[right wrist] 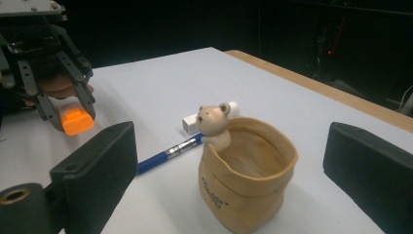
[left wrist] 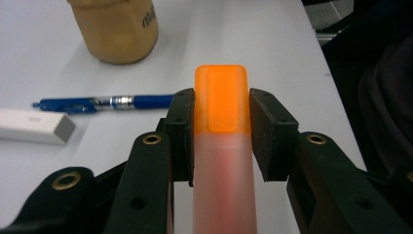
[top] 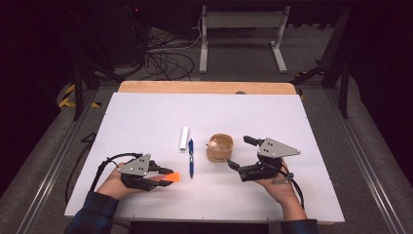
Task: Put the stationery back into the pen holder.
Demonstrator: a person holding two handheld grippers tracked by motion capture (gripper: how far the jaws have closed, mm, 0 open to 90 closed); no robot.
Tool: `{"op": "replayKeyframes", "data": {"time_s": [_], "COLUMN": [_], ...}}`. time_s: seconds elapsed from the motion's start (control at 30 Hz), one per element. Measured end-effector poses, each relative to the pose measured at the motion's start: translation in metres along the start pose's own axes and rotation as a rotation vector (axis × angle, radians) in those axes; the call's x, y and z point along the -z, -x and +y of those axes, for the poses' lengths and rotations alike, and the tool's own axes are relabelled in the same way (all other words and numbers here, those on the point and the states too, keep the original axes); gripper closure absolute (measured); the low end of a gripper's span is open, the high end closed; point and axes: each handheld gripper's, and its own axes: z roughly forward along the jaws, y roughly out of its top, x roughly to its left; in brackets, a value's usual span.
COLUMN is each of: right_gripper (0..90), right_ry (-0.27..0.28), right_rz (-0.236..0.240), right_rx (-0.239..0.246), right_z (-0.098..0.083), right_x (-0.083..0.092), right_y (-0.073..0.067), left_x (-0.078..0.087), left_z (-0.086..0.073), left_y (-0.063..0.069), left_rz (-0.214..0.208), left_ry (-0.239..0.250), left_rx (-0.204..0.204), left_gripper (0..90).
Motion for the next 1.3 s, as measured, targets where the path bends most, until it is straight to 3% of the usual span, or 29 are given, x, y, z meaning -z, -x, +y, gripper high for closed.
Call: {"op": "replayKeyframes", "data": {"time_s": [0.17,0.33,0.4,0.57,0.8,0.87,1.1,1.3], "right_gripper": [10.3,22.8,26.4,34.3,44.9,46.3,50.3,51.6], "right_ry": [0.014,0.022,0.019,0.005,0.006,0.001,0.010,0.040], "right_rz": [0.032,0.098,0.113,0.137,0.138,0.136,0.147,0.169], "right_rx": [0.001,-0.025,-0.030,-0.026,-0.033,-0.037,-0.065,-0.096], "right_z": [0.001,0.001,0.001,0.001,0.001,0.001,0.000,0.002], "right_x": [-0.004,-0.012,-0.016,-0.024,-0.032,-0.035,-0.044,-0.048], "right_y": [-0.006,-0.014,-0.018,-0.027,-0.035,-0.036,-0.043,-0.049], "left_x": [-0.002,-0.006,-0.007,-0.010,-0.017,-0.019,-0.028,-0.034], "left_z": [0.016,0.035,0.040,0.048,0.056,0.059,0.070,0.073], "left_y": [0.004,0.008,0.007,0.003,0.003,0.003,0.002,0.000], "left_rz": [0.008,0.037,0.059,0.076,0.152,0.177,0.238,0.261], "left_ry": [0.089,0.183,0.222,0.299,0.320,0.330,0.370,0.387], "left_rx": [-0.002,0.016,0.050,0.092,0.107,0.100,0.131,0.152], "left_gripper": [64.9,64.9,64.9,64.9,64.8,64.9,64.8,64.8]}}
